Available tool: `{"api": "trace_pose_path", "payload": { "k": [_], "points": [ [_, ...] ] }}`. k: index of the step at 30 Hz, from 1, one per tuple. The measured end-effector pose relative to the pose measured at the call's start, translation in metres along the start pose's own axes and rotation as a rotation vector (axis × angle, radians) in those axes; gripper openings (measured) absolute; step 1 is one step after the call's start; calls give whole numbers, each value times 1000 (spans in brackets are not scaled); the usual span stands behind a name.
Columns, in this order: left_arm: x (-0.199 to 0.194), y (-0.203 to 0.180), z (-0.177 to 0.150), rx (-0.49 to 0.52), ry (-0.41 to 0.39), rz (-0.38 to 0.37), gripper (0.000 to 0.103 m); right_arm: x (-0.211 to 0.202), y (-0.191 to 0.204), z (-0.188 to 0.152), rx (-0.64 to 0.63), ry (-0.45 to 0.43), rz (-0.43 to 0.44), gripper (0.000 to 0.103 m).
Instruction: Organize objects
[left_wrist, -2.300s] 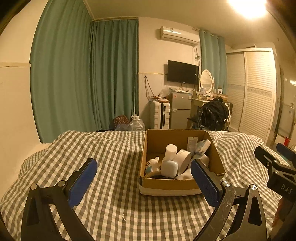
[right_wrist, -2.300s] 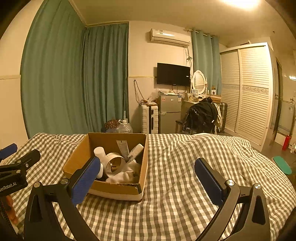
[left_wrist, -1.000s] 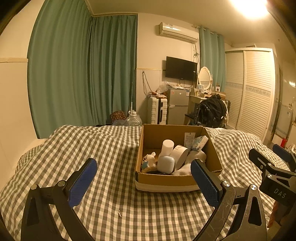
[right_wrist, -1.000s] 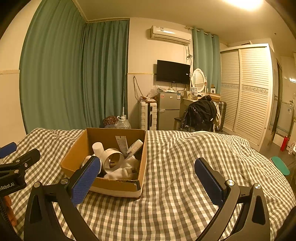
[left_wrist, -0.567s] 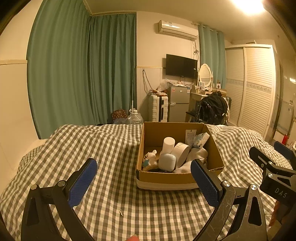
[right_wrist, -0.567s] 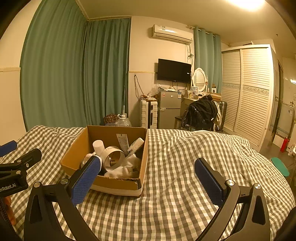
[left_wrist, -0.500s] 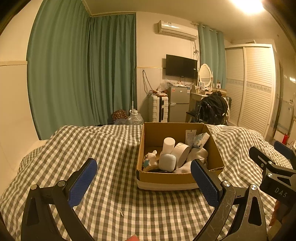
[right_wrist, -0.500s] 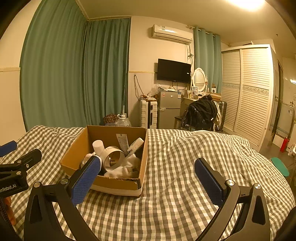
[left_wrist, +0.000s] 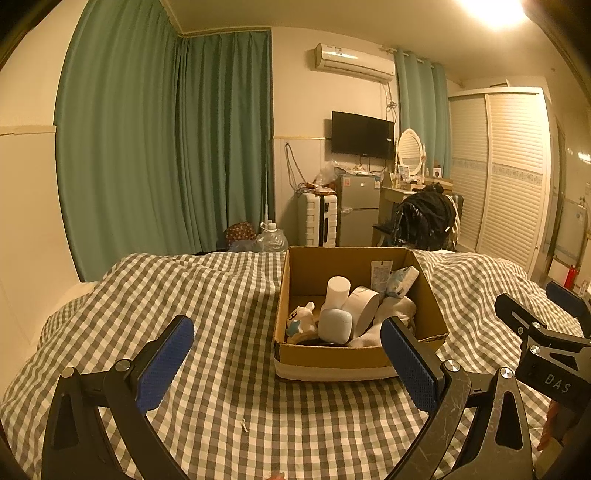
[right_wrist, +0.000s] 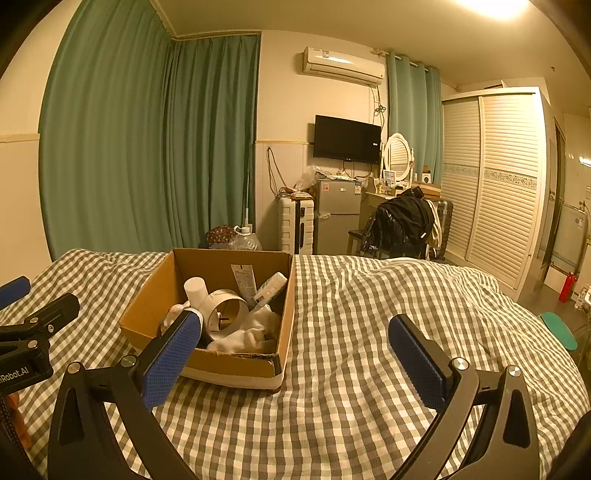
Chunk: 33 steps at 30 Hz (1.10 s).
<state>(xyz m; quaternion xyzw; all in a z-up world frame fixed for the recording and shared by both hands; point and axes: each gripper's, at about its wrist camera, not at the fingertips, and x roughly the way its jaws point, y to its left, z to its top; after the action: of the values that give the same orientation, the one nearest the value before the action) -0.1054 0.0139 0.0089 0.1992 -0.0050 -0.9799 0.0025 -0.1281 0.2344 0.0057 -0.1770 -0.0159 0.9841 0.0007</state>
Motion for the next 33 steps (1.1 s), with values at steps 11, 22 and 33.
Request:
{"api": "trace_pose_path", "payload": {
  "k": [11, 22, 33],
  "points": [
    [0, 0, 0, 0, 6, 0, 103, 0, 0, 0, 0, 1, -1, 102],
    [0, -1, -1, 2, 7, 3, 103, 1, 2, -1, -1, 3, -1, 102],
    [3, 0, -3, -2, 15, 7, 103, 2, 2, -5, -7, 11, 5, 102]
  ]
}}
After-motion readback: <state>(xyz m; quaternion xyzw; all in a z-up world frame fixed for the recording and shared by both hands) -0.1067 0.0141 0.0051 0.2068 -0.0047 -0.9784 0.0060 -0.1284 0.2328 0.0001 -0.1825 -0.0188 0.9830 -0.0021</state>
